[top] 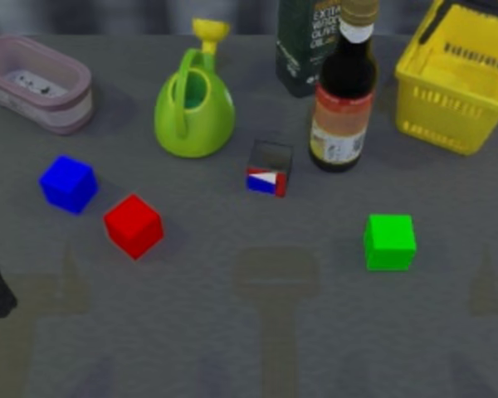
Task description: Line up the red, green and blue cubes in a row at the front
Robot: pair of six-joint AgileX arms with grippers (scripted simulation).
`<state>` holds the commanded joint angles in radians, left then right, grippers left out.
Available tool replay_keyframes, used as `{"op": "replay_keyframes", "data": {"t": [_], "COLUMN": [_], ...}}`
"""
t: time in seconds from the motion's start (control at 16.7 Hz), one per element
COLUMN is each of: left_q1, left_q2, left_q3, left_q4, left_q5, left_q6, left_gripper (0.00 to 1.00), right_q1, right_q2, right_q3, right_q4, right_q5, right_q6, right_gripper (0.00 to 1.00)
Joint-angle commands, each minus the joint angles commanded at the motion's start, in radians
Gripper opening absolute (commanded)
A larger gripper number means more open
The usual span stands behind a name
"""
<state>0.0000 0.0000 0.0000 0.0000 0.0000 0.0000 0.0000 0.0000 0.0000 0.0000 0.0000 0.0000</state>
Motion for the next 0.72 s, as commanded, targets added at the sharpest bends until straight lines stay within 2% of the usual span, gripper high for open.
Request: {"op": "replay_keyframes", "data": {"t": [0.36,0.72], "left_q1": [-0.024,-0.104], "left_q2": [0.104,0.578], "left_q3": [0.102,0.487], "left_q4": [-0.071,-0.335], "left_q5": [0.003,0.002], "left_q6": [0.026,0.123], "left_gripper": [1.0,1.0], "right_q1": [0.0,0.0], "right_q2": [0.0,0.0], "right_q3": [0.0,0.0], "right_q4": [0.0,0.0], "right_q5": [0.0,0.0], "right_q6": [0.0,0.0], "right_gripper": [1.0,1.0]}}
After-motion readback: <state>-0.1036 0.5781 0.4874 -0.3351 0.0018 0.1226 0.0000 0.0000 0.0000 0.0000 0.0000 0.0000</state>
